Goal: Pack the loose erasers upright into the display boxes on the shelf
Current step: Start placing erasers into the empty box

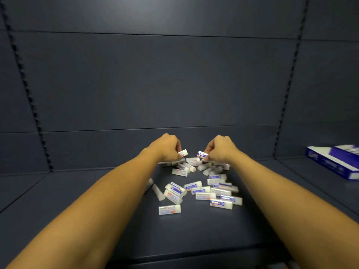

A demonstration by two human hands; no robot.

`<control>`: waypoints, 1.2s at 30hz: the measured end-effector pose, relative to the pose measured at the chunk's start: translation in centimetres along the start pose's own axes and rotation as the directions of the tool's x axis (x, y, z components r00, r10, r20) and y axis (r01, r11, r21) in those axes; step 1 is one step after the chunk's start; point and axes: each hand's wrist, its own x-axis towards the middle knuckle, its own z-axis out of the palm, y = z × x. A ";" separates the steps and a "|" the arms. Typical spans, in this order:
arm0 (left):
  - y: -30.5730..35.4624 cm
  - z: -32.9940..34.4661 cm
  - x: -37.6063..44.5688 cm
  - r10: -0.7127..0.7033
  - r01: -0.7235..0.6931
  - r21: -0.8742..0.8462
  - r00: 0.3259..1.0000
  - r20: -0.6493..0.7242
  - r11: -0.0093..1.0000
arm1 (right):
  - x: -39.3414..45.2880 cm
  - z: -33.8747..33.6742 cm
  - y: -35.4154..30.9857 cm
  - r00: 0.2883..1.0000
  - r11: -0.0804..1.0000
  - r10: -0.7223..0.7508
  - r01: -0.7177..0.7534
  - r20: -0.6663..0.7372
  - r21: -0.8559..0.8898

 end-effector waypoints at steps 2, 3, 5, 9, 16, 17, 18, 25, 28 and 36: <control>2.3 0.7 0.6 0.051 -0.051 0.005 0.999 0.007 0.999 | -1.1 -1.1 1.5 0.999 0.999 0.033 -0.033 -0.013 -0.021; 3.4 1.0 0.9 0.073 -0.073 0.010 0.997 0.010 0.997 | -1.7 -1.7 2.2 0.999 0.998 0.050 -0.050 -0.021 -0.038; 5.6 1.5 1.6 0.115 -0.116 0.028 0.993 0.025 0.993 | -2.7 -3.1 3.8 0.996 0.994 0.079 -0.080 -0.029 -0.073; 9.8 2.2 2.4 0.179 -0.180 0.048 0.983 0.029 0.982 | -4.7 -6.2 7.1 0.986 0.981 0.148 -0.155 -0.073 -0.113; 17.5 3.3 3.3 0.214 -0.217 0.068 0.976 0.041 0.974 | -8.2 -10.9 13.7 0.974 0.972 0.199 -0.210 -0.108 -0.106; 18.7 3.5 3.5 0.214 -0.217 0.066 0.976 0.044 0.974 | -8.7 -11.6 14.8 0.973 0.971 0.202 -0.214 -0.108 -0.110; 20.0 3.8 3.5 0.215 -0.218 0.063 0.975 0.048 0.974 | -9.2 -12.2 15.8 0.973 0.970 0.204 -0.216 -0.107 -0.114; 28.8 5.2 3.2 0.200 -0.206 0.104 0.978 0.060 0.973 | -12.2 -16.8 23.1 0.978 0.974 0.186 -0.196 -0.095 -0.113; 32.0 5.8 3.2 0.181 -0.185 0.105 0.982 0.043 0.977 | -12.7 -17.8 25.9 0.980 0.977 0.182 -0.189 -0.079 -0.099; 37.3 8.4 4.7 0.139 -0.145 0.090 0.988 0.072 0.985 | -12.2 -19.5 31.9 0.982 0.982 0.188 -0.189 -0.033 -0.019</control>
